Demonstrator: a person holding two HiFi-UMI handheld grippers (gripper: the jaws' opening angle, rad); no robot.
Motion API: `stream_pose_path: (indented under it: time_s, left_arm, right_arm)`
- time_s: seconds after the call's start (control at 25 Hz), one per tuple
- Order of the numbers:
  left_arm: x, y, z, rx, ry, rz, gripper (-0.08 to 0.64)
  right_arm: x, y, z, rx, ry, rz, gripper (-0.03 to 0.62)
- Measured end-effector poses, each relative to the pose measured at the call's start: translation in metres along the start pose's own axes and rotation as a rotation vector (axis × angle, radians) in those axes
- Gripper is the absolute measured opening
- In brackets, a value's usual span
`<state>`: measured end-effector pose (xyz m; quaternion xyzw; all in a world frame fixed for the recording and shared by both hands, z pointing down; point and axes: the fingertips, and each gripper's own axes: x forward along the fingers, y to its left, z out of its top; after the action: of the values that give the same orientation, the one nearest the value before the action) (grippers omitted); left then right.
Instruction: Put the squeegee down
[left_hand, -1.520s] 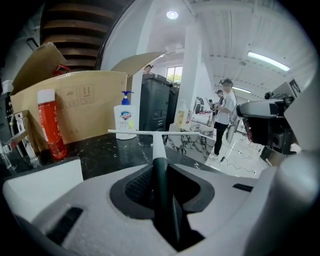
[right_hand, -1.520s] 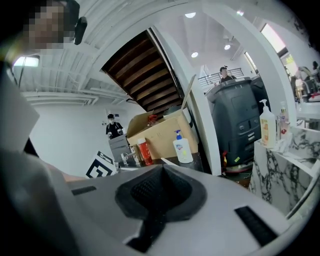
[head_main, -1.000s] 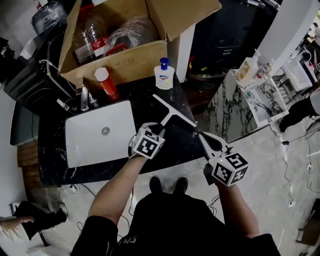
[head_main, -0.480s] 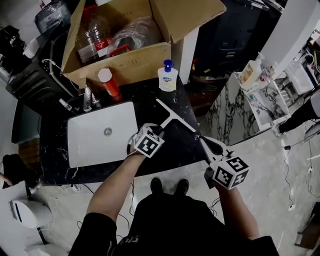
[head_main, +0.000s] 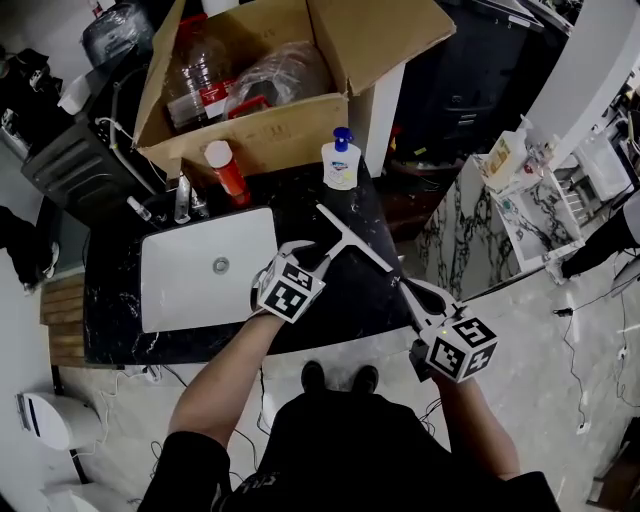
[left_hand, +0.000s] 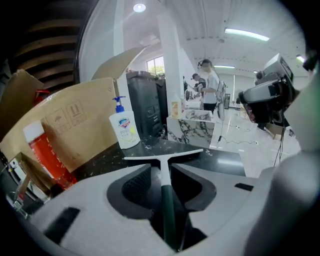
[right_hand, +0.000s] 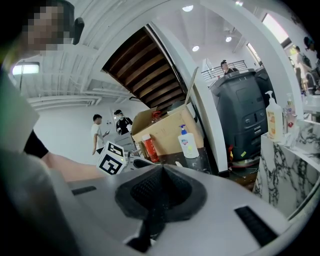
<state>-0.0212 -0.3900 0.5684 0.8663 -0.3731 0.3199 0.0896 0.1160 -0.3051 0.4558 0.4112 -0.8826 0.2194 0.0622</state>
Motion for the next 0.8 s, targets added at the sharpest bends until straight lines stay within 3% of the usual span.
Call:
stream_pose_path:
  time_s: [0.44,0.8]
  left_arm:
    - [-0.051,-0.005,0.077,-0.051,-0.182,0.096,0.13]
    - [-0.094,-0.009,0.098,-0.102,-0.249,0.233,0.13]
  right_arm:
    - [-0.011,-0.012,0.021,-0.034,-0.034,0.064,0.006]
    - [-0.02,-0.022,0.036,-0.071,-0.066,0.154,0.006]
